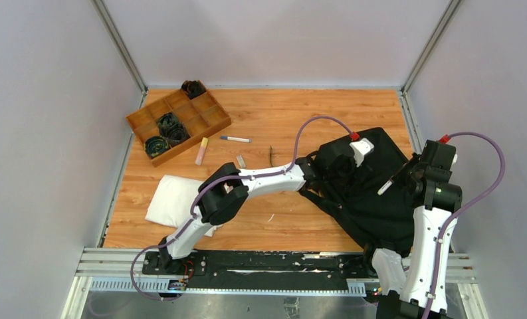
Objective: Pack the student bag
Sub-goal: Place the stationery in the student bag.
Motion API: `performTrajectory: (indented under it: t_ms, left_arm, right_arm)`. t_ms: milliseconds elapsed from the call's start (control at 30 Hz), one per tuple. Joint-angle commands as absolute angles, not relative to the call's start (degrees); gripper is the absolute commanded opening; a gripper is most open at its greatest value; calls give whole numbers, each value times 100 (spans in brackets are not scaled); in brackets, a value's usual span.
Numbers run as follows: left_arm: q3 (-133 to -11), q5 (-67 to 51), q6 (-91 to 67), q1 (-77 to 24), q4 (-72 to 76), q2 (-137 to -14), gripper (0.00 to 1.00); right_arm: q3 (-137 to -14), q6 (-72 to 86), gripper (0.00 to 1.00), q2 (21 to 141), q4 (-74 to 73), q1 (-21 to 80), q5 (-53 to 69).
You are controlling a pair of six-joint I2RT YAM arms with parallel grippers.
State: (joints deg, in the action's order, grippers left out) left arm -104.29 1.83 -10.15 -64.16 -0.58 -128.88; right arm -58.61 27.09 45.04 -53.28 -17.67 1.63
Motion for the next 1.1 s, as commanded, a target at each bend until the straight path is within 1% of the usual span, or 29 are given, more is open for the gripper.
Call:
performTrajectory:
  t_ms: [0,100,233,267,300,367,500,533,633,667,767,867,967,1000,1067]
  left_arm:
    - [-10626,40,-926,-6577,-34,-13120,83]
    - [-10919,35,-862,-6609,-318,-13334,84]
    - [-10571,-28,-854,-6651,-66,-13081,91]
    - [-10539,-11,-811,-6661,-31,-13055,90]
    - [-10615,228,-781,-6667,-75,-13086,87]
    - [-11036,523,-638,-6662,-424,-13332,82]
    - [-11838,592,-283,-6662,-1111,-13854,81]
    - [-11879,664,-259,-6658,-1112,-13899,77]
    - [-11871,787,-263,-6638,-1088,-13828,52]
    - [-11858,797,-264,-6632,-1070,-13768,43]
    - [-11782,809,-289,-6619,-1081,-13524,22]
    - [-11646,672,-442,-6561,-1103,-13201,12]
    - [-11599,213,-710,-6433,-1205,-12937,3]
    - [-11580,64,-812,-6373,-1205,-12877,0]
    - [-11591,-405,-1068,-6233,-1205,-12814,0]
  right_arm:
    - [-5971,2743,0,4510,-5540,-1846,-246]
    - [-6043,2683,0,4536,-5571,-1846,-300]
    - [-6072,2655,0,4558,-5557,-1848,-307]
    - [-6082,2673,0,4568,-5548,-1846,-276]
    - [-6093,2692,0,4572,-5546,-1851,-257]
    - [-6143,2726,0,4631,-5554,-1848,-179]
    - [-6251,2752,0,4699,-5559,-1852,-150]
    - [-6257,2759,0,4707,-5540,-1846,-135]
    - [-6164,2820,0,4715,-5357,-1851,-92]
    - [-6101,2850,0,4719,-5267,-1846,110]
    - [-5870,2943,0,4709,-4931,-1847,268]
    - [-5698,2944,0,4753,-4603,-1846,468]
    - [-5561,2952,0,4902,-4341,-1846,738]
    - [-5519,2957,0,4949,-4261,-1846,836]
    - [-5431,2962,0,5074,-4110,-1846,1115]
